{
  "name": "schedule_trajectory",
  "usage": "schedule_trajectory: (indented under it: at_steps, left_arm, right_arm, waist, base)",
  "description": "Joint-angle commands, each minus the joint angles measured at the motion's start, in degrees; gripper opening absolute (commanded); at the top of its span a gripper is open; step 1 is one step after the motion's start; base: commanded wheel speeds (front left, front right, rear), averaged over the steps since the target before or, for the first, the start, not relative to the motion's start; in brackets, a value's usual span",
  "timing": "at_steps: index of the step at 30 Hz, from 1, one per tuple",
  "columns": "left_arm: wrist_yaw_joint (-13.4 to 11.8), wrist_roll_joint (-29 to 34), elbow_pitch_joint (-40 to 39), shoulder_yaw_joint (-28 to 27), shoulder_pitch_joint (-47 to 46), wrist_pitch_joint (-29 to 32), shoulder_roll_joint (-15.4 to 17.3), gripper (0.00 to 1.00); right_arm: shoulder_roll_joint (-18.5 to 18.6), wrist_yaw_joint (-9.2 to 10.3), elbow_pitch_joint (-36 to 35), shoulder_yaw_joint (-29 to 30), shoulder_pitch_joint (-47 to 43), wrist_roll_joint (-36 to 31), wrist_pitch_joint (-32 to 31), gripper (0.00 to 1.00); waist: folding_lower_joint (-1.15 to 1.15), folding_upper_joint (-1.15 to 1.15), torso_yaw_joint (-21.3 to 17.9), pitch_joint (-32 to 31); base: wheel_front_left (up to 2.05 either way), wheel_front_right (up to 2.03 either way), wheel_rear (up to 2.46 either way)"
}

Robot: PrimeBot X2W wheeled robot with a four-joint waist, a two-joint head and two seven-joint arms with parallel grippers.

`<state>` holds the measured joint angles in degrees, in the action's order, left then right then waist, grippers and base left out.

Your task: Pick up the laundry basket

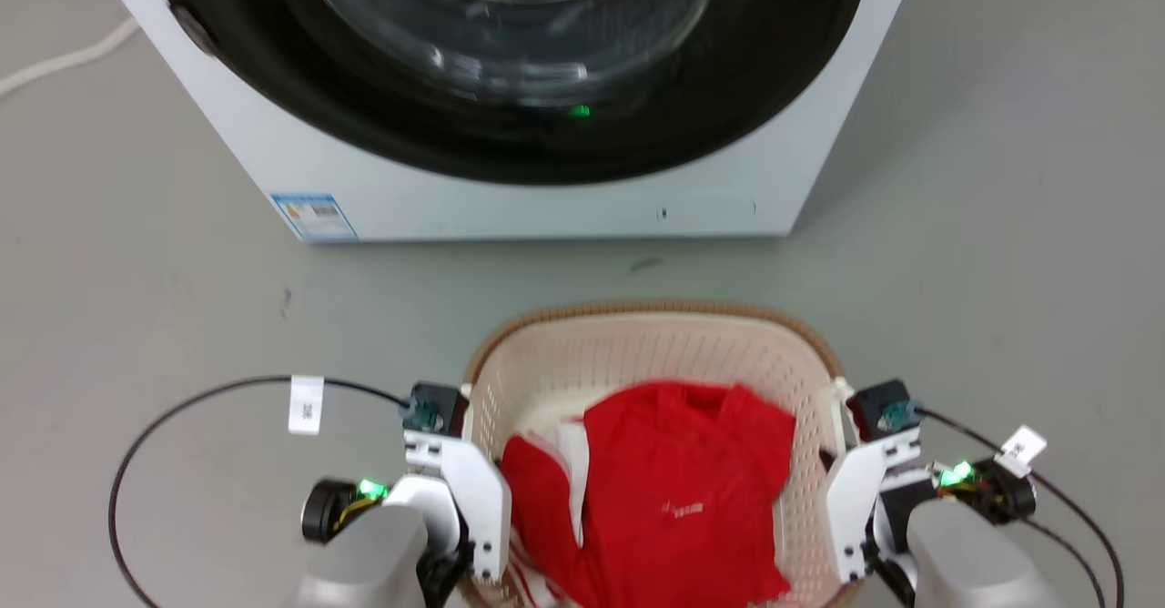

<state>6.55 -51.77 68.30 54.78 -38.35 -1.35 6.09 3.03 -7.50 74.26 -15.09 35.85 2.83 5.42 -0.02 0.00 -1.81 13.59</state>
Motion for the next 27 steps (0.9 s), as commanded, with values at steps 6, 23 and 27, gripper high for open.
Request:
schedule_trajectory:
  at_steps: [6, 23, 27]
  left_arm:
    - [1.6, -2.7, -1.8, 2.9, 4.8, 4.6, -0.8, 0.00]
    - [1.6, -9.2, -2.0, 6.3, 9.1, 9.6, -0.6, 0.00]
    - [1.6, -10.2, -1.8, 7.2, 9.6, 10.3, -0.5, 0.00]
  right_arm:
    - [-0.3, 0.02, -0.9, -5.5, -2.4, 4.5, -2.3, 0.00]
    - [0.0, -0.06, -1.9, -17.2, -5.6, 15.9, -8.2, 0.00]
    - [0.6, -0.06, -2.2, -19.4, -6.1, 18.2, -9.0, 0.00]
  waist:
    - [0.02, 0.00, 1.6, -8.7]
    - [0.02, 0.00, 2.0, -16.3]
    - [0.02, 0.00, 2.1, -17.3]
  base:
    - [0.00, 0.00, 0.00]
    - [0.00, 0.00, 0.00]
    - [0.00, 0.00, 0.00]
